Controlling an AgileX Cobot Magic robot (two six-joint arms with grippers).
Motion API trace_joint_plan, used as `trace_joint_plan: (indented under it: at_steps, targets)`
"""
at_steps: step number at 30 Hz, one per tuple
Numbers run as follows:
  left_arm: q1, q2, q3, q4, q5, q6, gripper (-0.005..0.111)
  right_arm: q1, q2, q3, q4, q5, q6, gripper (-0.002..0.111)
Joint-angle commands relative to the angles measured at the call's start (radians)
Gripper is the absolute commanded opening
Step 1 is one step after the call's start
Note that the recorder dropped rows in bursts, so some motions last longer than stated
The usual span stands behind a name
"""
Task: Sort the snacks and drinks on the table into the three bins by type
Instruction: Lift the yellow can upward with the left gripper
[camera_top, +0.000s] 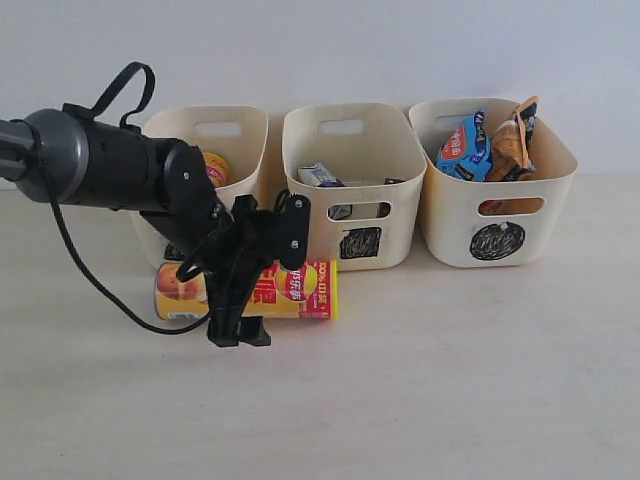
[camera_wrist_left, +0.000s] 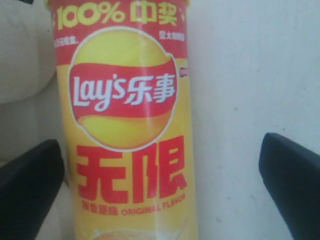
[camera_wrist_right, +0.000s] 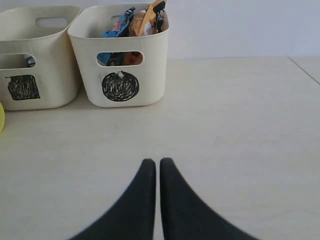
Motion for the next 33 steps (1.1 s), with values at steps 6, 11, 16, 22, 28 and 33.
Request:
trace_joint_plan:
  at_steps: [6,11,16,22,28,33]
  targets:
    - [-0.003,0.04,0.005,0.006,-0.09,-0.008,0.091,0.002,-0.005,0.005,-0.006,-0.041,0.0,0.0]
    - [-0.003,0.06,0.005,0.009,-0.11,-0.008,0.091,0.002,-0.005,0.005,-0.006,-0.041,0.0,0.0]
    - [-0.003,0.064,0.005,0.009,-0.11,-0.008,0.09,0.002,-0.005,0.005,-0.006,-0.041,0.0,0.0]
    - [-0.003,0.064,0.005,0.02,-0.11,-0.008,0.048,0.002,-0.005,0.005,-0.006,-0.041,0.0,0.0]
    - [-0.005,0.064,0.005,0.021,-0.096,-0.008,0.004,0.002,-0.005,0.005,-0.006,-0.041,0.0,0.0]
    - [-0.027,0.028,0.005,0.023,-0.043,-0.008,0.004,0.002,-0.005,0.005,-0.006,-0.041,0.0,0.0]
